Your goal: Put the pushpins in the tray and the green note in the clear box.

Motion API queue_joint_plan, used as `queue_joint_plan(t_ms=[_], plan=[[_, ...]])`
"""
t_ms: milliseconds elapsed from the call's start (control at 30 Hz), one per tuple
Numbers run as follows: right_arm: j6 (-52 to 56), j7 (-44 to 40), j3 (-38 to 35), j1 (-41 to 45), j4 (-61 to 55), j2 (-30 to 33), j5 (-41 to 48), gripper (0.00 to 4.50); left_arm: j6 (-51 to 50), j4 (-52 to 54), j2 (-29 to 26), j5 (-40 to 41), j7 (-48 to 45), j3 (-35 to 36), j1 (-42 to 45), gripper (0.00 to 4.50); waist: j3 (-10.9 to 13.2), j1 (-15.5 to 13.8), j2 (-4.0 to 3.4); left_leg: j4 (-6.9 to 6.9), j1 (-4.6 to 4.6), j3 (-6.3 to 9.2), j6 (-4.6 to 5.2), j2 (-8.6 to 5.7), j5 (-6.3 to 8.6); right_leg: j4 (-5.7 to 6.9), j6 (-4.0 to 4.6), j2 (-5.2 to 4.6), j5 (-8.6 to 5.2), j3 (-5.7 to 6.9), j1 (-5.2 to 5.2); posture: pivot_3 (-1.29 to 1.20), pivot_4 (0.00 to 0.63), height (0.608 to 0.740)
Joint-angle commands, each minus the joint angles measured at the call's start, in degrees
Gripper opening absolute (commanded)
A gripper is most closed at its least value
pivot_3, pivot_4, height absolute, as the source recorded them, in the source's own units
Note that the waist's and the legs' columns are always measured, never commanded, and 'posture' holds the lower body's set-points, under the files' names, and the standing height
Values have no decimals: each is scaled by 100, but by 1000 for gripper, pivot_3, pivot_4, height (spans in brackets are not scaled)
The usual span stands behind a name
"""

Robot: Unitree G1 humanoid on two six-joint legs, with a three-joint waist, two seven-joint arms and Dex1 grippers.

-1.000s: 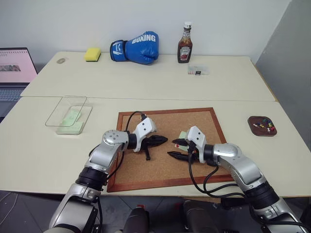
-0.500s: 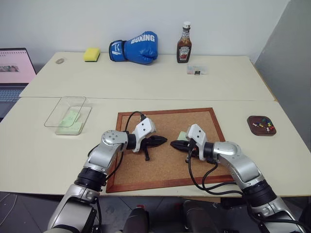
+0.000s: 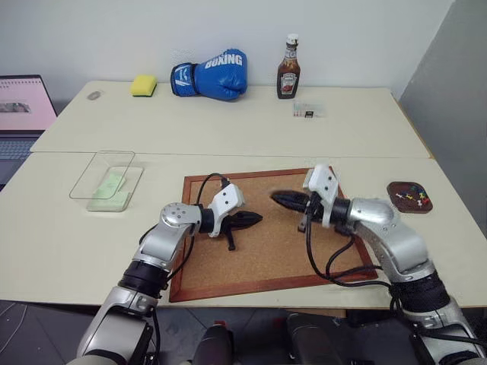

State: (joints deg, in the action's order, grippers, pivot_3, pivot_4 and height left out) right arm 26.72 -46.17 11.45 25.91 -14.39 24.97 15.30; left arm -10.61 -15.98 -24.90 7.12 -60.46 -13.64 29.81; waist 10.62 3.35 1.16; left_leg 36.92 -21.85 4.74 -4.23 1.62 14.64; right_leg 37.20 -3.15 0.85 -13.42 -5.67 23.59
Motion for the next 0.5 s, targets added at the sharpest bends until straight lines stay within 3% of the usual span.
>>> queue_joint_plan(t_ms=[33, 233, 500], plan=[[109, 28, -42, 74, -250, 25, 74, 20, -2, -108, 42, -108, 58, -69, 20, 0, 0, 1, 0, 1, -1, -1, 0, 0, 0, 0, 0, 0, 0, -2, 0, 0, 150, 740], [124, -4, -49, 130, -288, 64, 52, 20, -270, -19, 120, 237, 10, 200, 95, 0, 0, -6, 0, 3, -1, -1, 0, -1, 0, 2, -1, -1, 0, -2, 0, 0, 150, 740], [687, 87, -444, 206, -341, -25, 604, 0, -225, 755, 26, 846, -185, 642, -20, 1420, 1, -5, 1, -2, -10, -1, 0, 0, 0, 0, 0, -1, 0, -1, 9, 0, 150, 740]])
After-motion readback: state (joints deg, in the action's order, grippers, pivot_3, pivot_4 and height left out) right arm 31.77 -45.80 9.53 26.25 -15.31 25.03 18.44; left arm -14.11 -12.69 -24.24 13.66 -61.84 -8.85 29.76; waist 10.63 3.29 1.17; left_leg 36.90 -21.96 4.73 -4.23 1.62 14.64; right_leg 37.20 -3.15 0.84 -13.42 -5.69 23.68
